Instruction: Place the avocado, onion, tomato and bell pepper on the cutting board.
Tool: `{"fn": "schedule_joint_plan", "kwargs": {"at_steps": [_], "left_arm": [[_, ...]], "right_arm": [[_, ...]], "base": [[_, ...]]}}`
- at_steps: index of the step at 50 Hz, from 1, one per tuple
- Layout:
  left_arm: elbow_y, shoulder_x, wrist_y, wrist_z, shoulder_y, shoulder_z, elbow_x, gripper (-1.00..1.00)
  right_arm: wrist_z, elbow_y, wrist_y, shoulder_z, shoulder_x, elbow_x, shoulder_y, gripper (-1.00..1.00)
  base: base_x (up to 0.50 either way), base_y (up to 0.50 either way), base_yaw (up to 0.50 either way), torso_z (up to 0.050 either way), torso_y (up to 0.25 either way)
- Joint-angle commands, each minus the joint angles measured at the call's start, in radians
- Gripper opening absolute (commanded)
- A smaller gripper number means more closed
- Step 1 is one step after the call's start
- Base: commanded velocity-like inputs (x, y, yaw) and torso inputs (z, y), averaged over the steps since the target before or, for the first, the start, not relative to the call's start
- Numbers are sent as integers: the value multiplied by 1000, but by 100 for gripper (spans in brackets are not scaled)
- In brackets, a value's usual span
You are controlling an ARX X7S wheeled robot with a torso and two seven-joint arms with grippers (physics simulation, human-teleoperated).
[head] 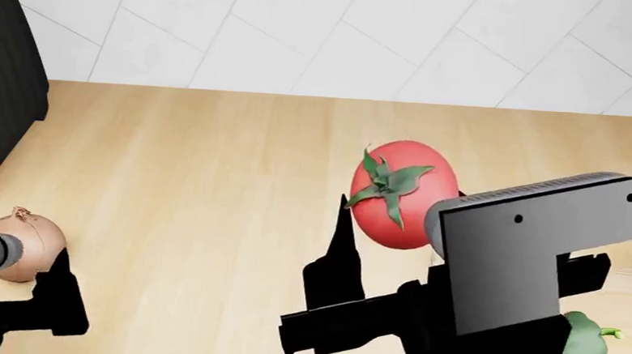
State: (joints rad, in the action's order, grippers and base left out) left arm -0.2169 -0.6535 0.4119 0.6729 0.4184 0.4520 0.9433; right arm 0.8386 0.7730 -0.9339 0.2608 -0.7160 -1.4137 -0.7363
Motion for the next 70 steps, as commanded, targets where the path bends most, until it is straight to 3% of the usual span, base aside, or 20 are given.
{"fn": "schedule_joint_plan", "kwargs": {"at_steps": [1,21,22,35,41,49,58,70], "left_arm": [[130,64,-5,-46,62,-12,-37,100],[271,122,-9,-107,119,26,-70,100],[272,123,-11,-102,119,25,-73,-100],[32,60,30,-36,120,24,-57,-100],[-338,-64,107,102,94,-34,73,-100],[-659,-181,148,272,74,-103,254,-100],[-665,-193,82,232,-44,-116,189,-100],[-629,-189,57,199,-75,-114,154,-100]], "right_arm": [[-11,16,2,-43,10,-3,2,-100],[30,43,13,-56,-8,-53,10,-100],[32,44,14,-56,-8,-55,11,-100],[23,37,20,-53,-8,-55,20,-100],[-12,40,41,-64,-7,-27,46,-100],[-30,36,67,-65,4,59,100,-100],[-82,4,110,-55,29,160,150,-100],[-96,20,135,-55,33,188,179,-100]], "base": [[0,0,0,0,0],[0,0,0,0,0],[0,0,0,0,0],[0,0,0,0,0],[0,0,0,0,0],[0,0,0,0,0],[0,0,0,0,0],[-68,-317,0,0,0]]}}
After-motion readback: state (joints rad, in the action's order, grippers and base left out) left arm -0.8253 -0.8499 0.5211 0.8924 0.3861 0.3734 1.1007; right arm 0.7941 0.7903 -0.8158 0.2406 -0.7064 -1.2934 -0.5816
